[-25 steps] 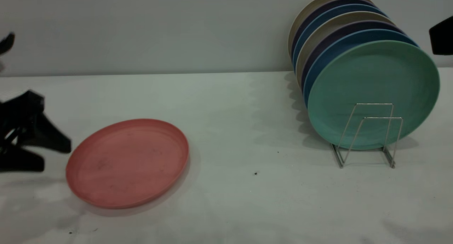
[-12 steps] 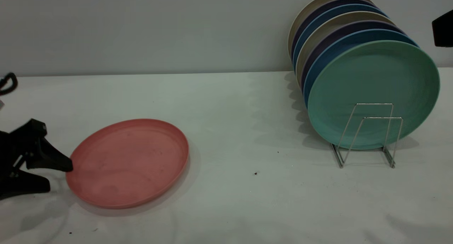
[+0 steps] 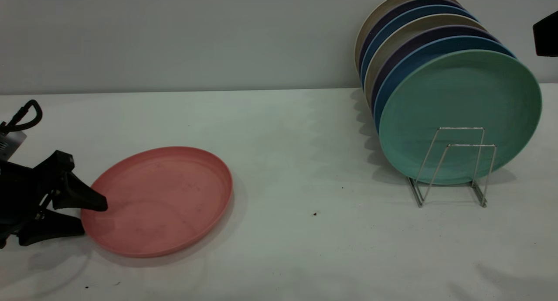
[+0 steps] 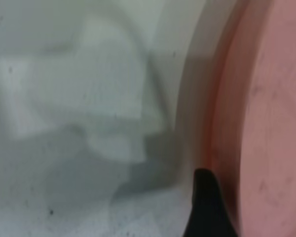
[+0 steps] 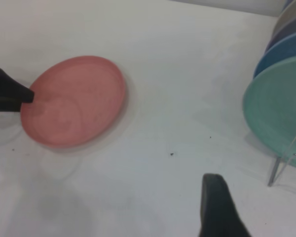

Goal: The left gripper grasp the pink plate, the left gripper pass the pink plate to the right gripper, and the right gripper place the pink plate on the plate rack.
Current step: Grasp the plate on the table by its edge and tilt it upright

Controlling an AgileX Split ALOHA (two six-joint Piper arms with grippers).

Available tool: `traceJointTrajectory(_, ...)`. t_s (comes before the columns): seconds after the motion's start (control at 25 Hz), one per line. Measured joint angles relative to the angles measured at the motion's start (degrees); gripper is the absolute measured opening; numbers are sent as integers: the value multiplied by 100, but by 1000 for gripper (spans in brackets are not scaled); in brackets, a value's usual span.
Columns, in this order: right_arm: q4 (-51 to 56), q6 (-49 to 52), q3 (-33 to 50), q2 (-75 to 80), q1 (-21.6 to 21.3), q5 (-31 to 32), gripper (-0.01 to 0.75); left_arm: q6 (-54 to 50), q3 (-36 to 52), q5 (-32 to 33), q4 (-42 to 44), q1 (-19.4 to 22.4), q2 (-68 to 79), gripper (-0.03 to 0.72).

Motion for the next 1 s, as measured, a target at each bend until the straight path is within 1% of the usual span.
traceJointTrajectory(0.16,61,-12,0,0,0,-67,440,2,-113,43,-5,0,162,494)
traceJointTrajectory(0.4,96,-17,0,0,0,-134,440,10,-276,253,-5,0,342,486)
traceJointTrajectory(0.52,111,-17,0,0,0,-134,440,17,-289,265,-5,0,342,454)
traceJointTrajectory(0.6,116,-17,0,0,0,-134,440,28,-289,258,-5,0,343,403)
traceJointTrajectory(0.64,117,-17,0,0,0,-134,440,47,-289,258,-5,0,343,363)
traceJointTrajectory(0.76,117,-17,0,0,0,-134,440,154,-289,254,-5,0,343,217)
traceJointTrajectory(0.84,117,-17,0,0,0,-134,440,193,-289,254,-5,0,343,105)
traceJointTrajectory(0.88,117,-17,0,0,0,-134,440,213,-289,243,-5,0,343,63)
traceJointTrajectory(1.0,122,-17,0,0,0,-89,440,236,-289,221,-1,0,343,20)
